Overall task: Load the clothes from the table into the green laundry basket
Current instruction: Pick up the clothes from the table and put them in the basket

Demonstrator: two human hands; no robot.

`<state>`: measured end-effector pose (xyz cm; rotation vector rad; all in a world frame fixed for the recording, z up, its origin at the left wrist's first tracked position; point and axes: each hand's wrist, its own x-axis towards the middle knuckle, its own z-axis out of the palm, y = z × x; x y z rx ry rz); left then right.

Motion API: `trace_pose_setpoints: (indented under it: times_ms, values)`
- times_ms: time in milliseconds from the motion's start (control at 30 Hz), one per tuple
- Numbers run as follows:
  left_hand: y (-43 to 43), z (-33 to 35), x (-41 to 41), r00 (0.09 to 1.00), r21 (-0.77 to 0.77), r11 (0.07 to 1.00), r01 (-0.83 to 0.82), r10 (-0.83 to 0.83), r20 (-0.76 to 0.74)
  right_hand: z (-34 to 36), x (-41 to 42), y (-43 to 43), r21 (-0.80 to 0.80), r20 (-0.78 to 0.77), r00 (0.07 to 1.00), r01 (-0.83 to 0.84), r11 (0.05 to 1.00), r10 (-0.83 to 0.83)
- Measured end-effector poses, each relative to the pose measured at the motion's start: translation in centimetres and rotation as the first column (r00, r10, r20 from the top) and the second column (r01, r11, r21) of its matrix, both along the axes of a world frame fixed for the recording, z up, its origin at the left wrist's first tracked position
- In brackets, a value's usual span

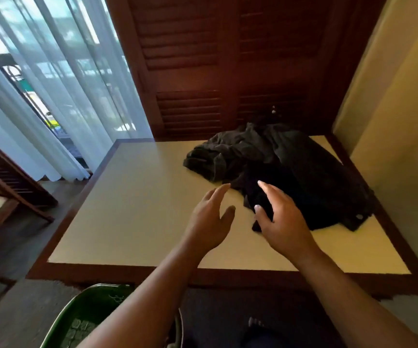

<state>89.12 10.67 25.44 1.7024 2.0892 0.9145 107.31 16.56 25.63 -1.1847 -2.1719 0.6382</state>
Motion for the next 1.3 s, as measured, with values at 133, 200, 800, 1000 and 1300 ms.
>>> trace_pose_setpoints:
  times_ms: [133,200,800,1000,1300]
  values:
    - [6.7,1.0,1.0,1.0,-0.057,0.998,-0.004,0.005,0.022,0.2,0.8,9.5,0.076,0.027,0.986,0.164,0.984,-0.166]
    - [9.6,1.5,1.2,0.999,-0.076,0.997,-0.007,0.01,0.038,0.1,1.0,14.4,0.108,0.142,0.949,0.267,0.958,-0.281]
    - [19.5,2.1,-1.0,0.022,-0.441,0.897,-0.026,0.442,0.897,5.2,0.8,15.9,-0.466,-0.098,0.89,-0.437,0.769,0.446]
    - [20.6,1.5,-0.2,0.259,-0.546,0.813,-0.203,0.582,0.771,4.1,1.7,17.4,-0.595,-0.246,0.931,-0.366,0.716,0.271]
    - [23.1,10.4,-0.8,0.252,0.025,0.939,-0.344,0.067,0.965,4.0,0.7,22.9,-0.695,-0.479,0.797,-0.089,0.714,-0.367]
